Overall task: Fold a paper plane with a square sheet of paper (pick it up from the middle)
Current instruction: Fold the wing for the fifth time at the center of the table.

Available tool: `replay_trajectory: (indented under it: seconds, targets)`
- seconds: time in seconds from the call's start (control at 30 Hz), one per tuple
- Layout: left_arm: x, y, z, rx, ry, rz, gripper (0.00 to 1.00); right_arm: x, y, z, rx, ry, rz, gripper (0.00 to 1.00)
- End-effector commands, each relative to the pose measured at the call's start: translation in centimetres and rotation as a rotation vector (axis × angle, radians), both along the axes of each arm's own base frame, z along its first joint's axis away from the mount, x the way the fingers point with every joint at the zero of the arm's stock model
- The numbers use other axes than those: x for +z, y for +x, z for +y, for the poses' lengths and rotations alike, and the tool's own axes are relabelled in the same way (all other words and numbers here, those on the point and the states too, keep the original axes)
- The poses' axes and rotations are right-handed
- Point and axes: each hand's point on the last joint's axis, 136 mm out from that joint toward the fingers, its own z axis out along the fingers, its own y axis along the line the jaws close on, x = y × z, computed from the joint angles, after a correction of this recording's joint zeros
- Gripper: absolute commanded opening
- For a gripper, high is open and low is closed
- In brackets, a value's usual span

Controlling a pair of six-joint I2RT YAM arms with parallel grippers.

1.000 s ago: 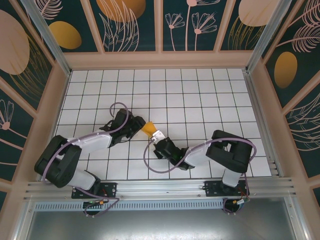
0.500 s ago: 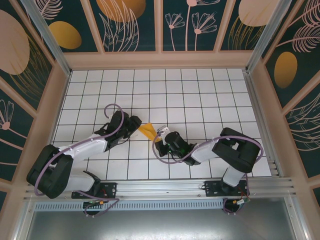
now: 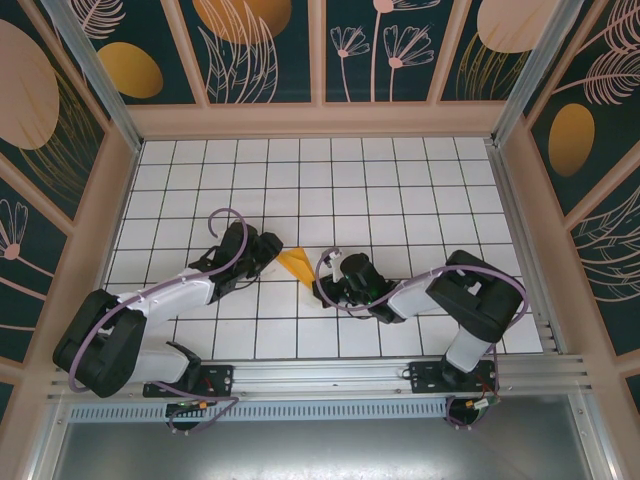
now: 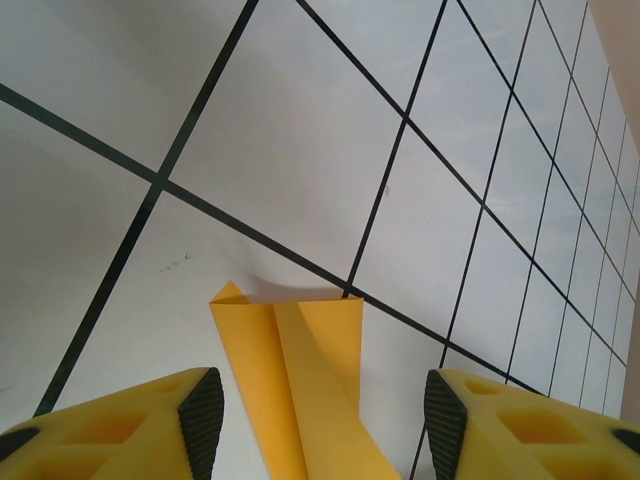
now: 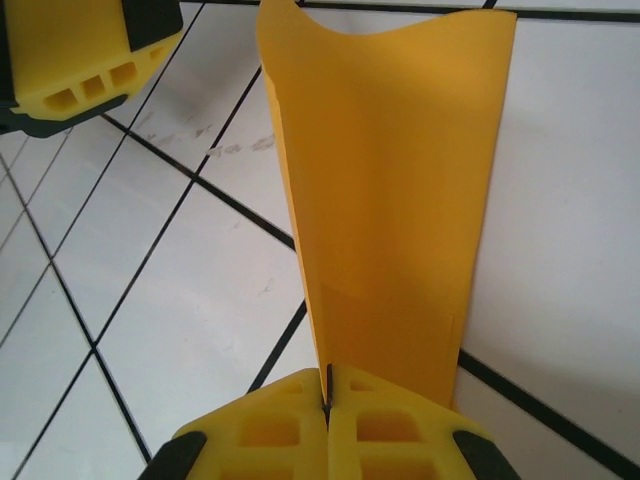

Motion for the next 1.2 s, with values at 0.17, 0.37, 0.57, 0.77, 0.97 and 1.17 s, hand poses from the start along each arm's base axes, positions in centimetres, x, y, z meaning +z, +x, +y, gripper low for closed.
replay_trajectory:
  seconds: [0.17, 0.37, 0.57, 0.77, 0.97, 1.17]
  targets:
    - [-0.9, -0.4, 0.4, 0.006, 0.008, 0.025, 0.58, -1.4, -0.6, 0.8, 0.037, 0.03, 0.143, 0.0]
    - [-0.8, -0.5, 0.4, -0.004, 0.01, 0.019, 0.58, -2.2, -0.6, 0.5, 0.026, 0.064, 0.274, 0.0]
    - [-0.9, -0.8, 0.2, -0.026, 0.007, 0.015, 0.58, -2.8, -0.9, 0.4, 0.028, 0.108, 0.403, 0.0]
    - [0.0, -1.2, -0.6, -0.081, -0.053, -0.05, 0.46, -2.9, -0.3, 0.1, -0.019, 0.124, 0.482, 0.0]
    - [0.8, -1.7, -1.9, -0.148, -0.141, -0.12, 0.38, -3.8, -0.4, 0.0, -0.049, 0.104, 0.544, 0.0]
    - [1.0, -2.2, -3.4, -0.224, -0.208, -0.145, 0.33, -4.5, -0.5, -0.1, -0.09, 0.098, 0.62, 0.0]
